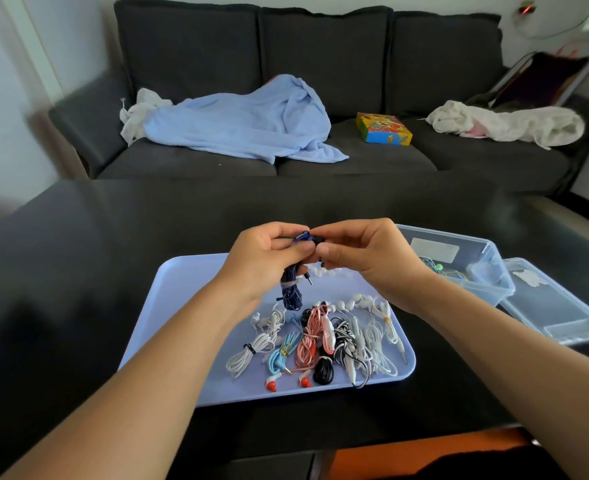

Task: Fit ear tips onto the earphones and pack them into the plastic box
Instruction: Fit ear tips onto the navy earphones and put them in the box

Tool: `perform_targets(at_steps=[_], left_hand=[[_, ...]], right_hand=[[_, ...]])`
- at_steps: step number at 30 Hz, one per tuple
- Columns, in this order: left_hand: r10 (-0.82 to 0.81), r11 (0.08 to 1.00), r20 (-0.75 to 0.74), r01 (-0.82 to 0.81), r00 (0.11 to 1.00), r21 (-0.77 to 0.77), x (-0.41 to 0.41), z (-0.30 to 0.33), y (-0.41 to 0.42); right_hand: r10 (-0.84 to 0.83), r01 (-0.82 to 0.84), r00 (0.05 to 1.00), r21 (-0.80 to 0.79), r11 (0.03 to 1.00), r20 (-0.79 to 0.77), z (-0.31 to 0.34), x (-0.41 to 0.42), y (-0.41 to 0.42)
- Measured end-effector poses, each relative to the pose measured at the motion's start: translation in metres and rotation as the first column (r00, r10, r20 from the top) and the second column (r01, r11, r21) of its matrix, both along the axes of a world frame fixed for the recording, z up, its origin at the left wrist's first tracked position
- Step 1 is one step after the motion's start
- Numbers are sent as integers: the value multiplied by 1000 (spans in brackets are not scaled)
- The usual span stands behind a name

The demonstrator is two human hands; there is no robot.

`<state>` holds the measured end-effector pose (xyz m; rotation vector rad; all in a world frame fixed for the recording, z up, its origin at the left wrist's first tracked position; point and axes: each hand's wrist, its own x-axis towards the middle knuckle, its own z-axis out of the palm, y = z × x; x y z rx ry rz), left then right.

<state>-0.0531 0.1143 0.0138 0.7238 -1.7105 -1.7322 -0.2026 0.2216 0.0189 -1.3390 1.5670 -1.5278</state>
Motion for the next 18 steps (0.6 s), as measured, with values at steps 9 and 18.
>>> perform_targets(at_steps=[9,18], left_hand=[[67,996,-5,-67,998,51,-6,-2,0],[53,996,30,-55,998,69,-19,-4,6]], right_hand=[[-90,68,976,116,991,200,-3,-4,-3],[-262,247,954,115,962,144,-7,-2,-4]])
